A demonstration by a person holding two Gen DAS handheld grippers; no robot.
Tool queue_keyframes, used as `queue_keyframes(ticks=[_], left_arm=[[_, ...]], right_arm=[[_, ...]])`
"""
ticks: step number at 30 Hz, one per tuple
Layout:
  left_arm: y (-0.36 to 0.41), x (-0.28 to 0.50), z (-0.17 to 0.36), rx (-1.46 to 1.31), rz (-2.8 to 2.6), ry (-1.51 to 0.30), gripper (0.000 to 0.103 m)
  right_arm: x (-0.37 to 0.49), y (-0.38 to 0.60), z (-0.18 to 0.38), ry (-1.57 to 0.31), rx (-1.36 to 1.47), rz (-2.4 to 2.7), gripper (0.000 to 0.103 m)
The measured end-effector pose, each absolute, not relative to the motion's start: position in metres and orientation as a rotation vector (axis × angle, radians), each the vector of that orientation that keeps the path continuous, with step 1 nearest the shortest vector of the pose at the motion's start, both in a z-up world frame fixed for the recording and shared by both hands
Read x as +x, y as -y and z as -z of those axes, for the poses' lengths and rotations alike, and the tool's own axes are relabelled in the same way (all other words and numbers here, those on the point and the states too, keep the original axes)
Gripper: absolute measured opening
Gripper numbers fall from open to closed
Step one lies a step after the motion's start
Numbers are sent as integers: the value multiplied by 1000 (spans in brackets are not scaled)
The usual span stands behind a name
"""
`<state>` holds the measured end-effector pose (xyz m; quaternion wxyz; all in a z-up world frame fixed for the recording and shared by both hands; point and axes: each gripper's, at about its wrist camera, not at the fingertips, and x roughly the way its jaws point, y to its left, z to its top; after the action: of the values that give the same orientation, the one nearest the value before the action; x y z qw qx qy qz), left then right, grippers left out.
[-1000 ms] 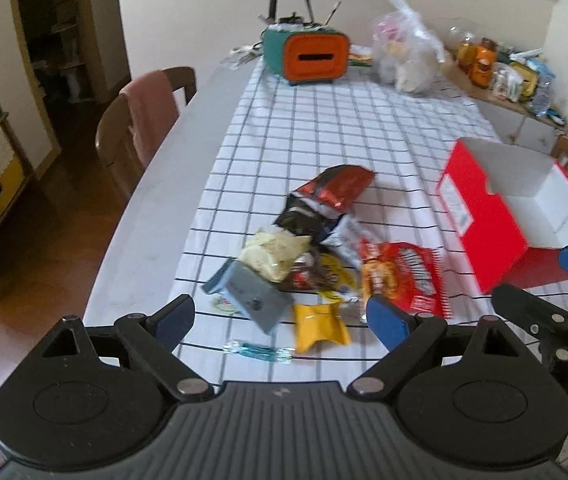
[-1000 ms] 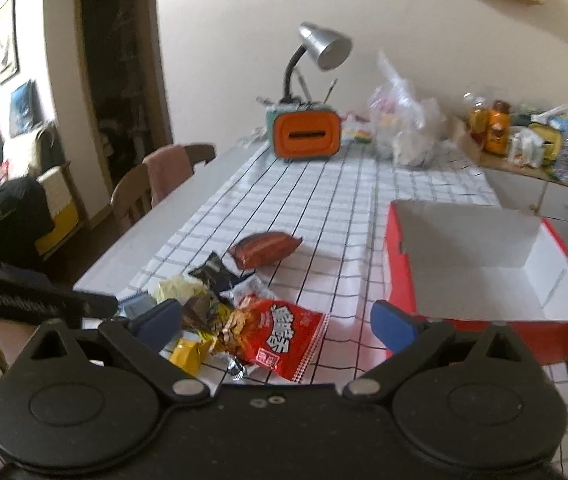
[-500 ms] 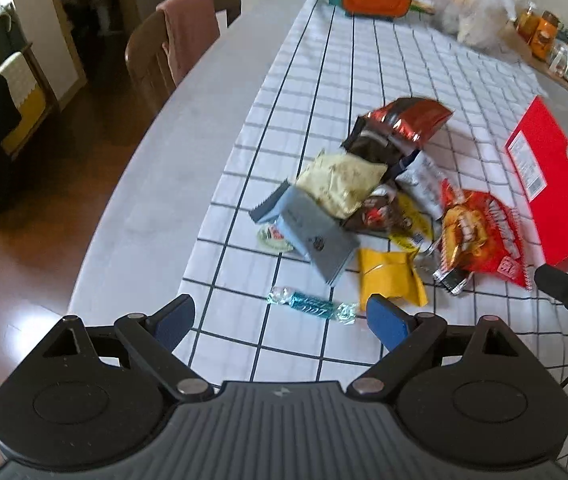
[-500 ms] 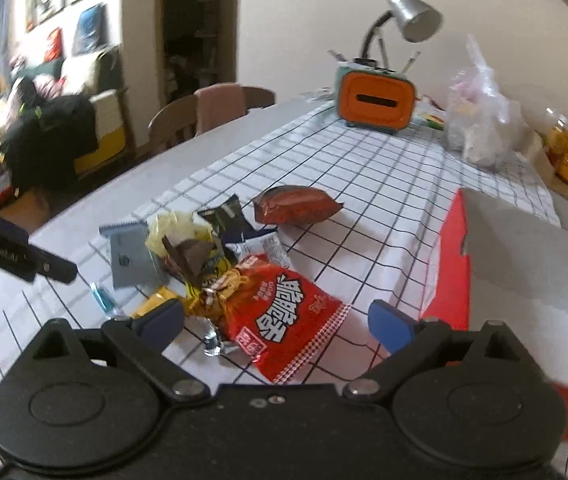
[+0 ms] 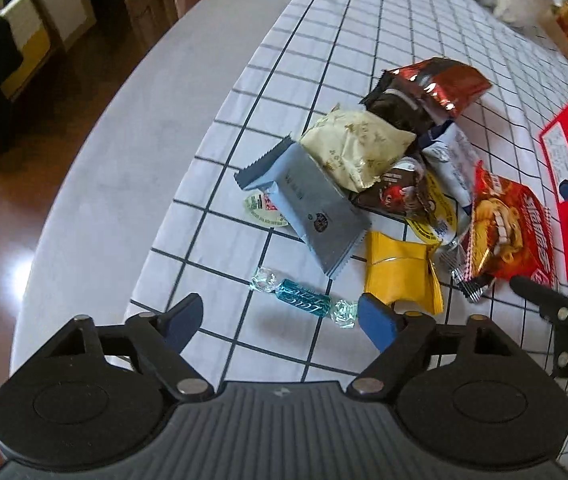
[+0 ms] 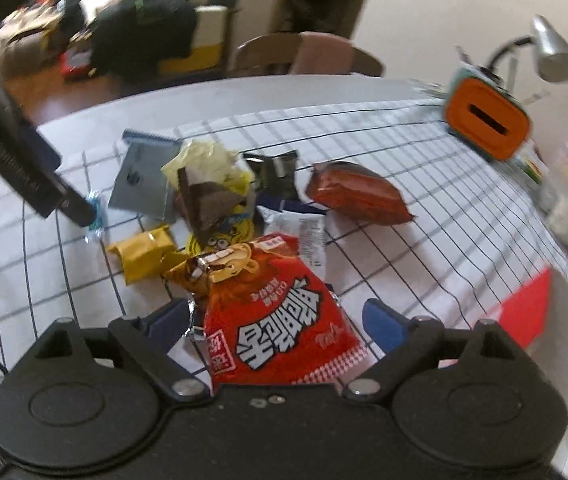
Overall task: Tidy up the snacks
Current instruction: 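Grasp the blue wrapped candy with the left gripper while the right gripper grasps the red chip bag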
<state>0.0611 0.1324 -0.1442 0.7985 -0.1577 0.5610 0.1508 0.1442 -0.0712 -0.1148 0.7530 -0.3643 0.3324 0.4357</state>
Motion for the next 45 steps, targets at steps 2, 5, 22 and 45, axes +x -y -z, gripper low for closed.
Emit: queue_keyframes(ticks=[2,5,22,45], left_arm=[[-135,65,148,-376,-336,-1228,71],[-140,69,153,-424,-357,-1250,64],[-144,70,156,-431,-390,-1254,25],[-151,43,150,-389,-311,-1208,12]], right_arm=[[149,68,118,-736,-822,-986,93],[154,63,123,-743,-850,-996,93],[147,64,131,-766,-809,-939,77],[109,84,115,-794,-603,-655,50]])
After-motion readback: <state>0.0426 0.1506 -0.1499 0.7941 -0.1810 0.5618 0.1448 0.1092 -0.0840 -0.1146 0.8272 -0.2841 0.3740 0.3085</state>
